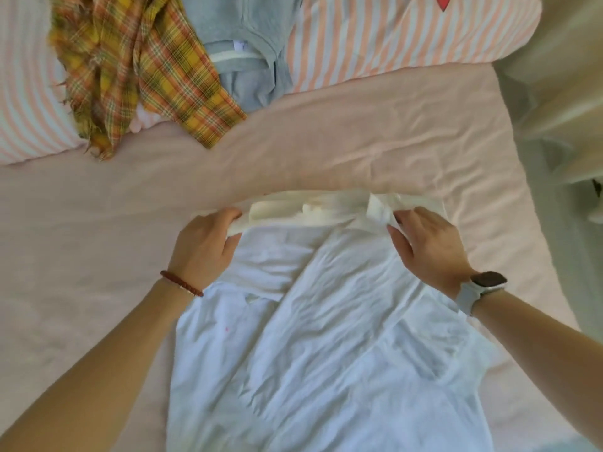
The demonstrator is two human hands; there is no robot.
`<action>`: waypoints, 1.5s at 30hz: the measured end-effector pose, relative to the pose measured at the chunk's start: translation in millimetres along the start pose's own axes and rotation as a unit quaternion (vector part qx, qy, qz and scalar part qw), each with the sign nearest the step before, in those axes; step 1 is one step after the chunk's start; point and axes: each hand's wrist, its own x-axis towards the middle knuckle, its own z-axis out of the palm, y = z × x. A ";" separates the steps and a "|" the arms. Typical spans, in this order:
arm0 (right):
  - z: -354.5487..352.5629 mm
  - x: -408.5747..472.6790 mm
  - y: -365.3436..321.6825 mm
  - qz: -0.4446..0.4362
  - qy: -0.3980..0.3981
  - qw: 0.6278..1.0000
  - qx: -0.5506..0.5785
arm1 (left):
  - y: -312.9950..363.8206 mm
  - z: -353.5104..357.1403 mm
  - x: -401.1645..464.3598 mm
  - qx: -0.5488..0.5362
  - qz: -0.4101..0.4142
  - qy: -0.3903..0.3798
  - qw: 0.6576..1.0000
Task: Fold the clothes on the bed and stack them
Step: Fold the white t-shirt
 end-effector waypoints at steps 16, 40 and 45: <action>-31.1 -227.7 -60.8 -0.099 -0.354 0.927 -0.070 | 44.1 5.5 -227.3 0.071 0.095 -0.428 0.896; -12.5 -64.7 -1.4 0.229 -0.336 0.903 -0.141 | -21.0 13.5 -62.0 0.081 -0.198 -0.303 0.929; -32.8 -45.0 -9.5 0.229 -0.369 0.891 -0.131 | -21.8 -1.6 -38.8 0.018 -0.201 -0.364 0.909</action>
